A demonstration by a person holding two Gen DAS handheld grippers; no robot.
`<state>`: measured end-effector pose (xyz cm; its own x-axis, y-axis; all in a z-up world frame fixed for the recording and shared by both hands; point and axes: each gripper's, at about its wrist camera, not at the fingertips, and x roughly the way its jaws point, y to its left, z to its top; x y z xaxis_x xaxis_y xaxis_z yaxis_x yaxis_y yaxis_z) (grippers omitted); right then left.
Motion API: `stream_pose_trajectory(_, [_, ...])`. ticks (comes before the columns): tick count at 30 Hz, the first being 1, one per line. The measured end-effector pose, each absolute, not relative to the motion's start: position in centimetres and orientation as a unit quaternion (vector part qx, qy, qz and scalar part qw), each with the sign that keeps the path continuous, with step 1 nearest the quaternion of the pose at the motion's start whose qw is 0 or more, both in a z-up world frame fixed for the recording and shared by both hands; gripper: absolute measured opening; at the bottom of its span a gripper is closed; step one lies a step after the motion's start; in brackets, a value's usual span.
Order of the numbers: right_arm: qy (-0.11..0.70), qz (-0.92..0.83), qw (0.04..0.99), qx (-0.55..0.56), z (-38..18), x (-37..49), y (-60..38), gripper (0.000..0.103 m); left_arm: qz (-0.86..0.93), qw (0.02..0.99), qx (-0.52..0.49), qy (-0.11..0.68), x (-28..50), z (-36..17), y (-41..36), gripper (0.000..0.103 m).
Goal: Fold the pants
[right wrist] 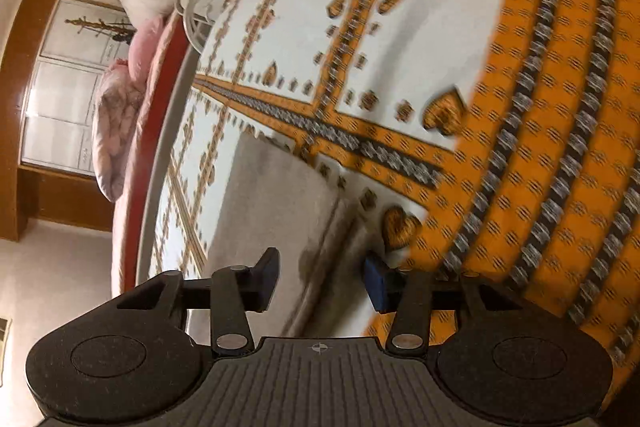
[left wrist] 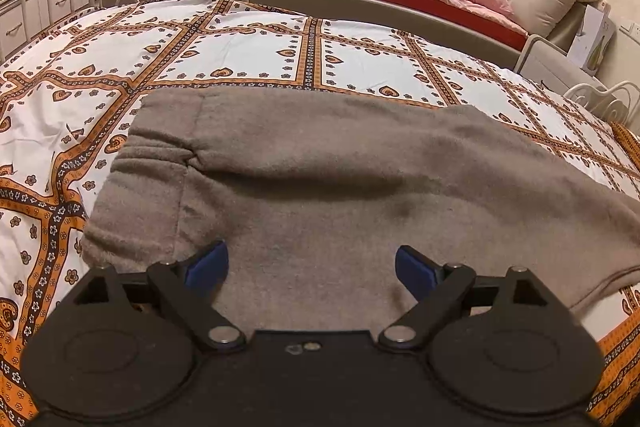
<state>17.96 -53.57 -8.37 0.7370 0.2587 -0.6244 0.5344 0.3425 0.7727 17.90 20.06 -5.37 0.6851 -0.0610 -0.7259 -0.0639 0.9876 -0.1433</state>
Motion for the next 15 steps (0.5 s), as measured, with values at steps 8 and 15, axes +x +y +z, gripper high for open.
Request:
stream_pose_trajectory(8, [0.231,-0.054,0.891,0.387,-0.3,17.9,-51.1,0.016,-0.008,0.916,-0.075,0.395,17.7,-5.4,20.0,0.084])
stream_pose_trajectory(15, [0.323,-0.136,0.823,0.447,-4.9,18.2,-53.3,0.05,-0.003,0.916,-0.068,0.394,17.8,-5.1,19.8,0.084])
